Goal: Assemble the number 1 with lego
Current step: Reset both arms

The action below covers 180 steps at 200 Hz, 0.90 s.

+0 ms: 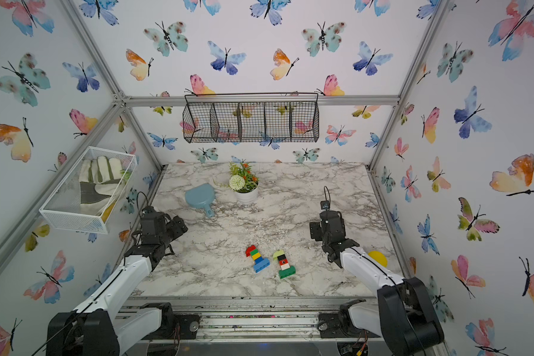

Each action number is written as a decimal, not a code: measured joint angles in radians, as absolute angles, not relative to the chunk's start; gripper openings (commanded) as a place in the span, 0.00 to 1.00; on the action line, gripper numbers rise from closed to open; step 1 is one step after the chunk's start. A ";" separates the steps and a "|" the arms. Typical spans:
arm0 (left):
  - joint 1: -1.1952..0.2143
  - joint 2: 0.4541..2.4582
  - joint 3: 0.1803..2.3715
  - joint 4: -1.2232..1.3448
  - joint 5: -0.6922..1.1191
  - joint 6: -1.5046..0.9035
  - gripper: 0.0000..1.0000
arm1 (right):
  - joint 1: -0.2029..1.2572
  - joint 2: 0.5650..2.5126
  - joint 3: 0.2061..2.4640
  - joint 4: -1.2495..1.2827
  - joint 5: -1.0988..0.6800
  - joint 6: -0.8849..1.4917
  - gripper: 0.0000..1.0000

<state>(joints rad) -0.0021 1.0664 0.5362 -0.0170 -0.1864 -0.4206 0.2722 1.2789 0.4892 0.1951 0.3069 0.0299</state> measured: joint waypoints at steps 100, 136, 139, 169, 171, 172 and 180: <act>0.066 1.153 0.212 0.680 -0.012 -0.084 0.88 | 0.056 1.589 0.258 1.088 0.000 -0.043 0.98; 0.067 1.292 0.268 0.751 0.073 -0.051 0.83 | 0.054 1.589 0.260 1.170 -0.004 -0.021 0.98; 0.067 1.303 0.281 0.750 0.076 -0.050 0.83 | 0.054 1.588 0.259 1.172 -0.003 -0.020 0.98; 0.054 1.395 0.301 0.881 0.114 -0.031 0.93 | 0.054 1.579 0.254 1.195 0.030 -0.001 0.98; 0.053 1.395 0.299 0.880 0.114 -0.031 0.93 | 0.054 1.580 0.254 1.197 0.031 0.001 0.98; 0.051 1.395 0.295 0.883 0.113 -0.030 0.93 | 0.054 1.580 0.254 1.198 0.034 0.001 0.98; 0.035 1.400 0.259 0.940 0.110 -0.023 0.97 | 0.054 1.580 0.254 1.199 0.045 0.007 0.98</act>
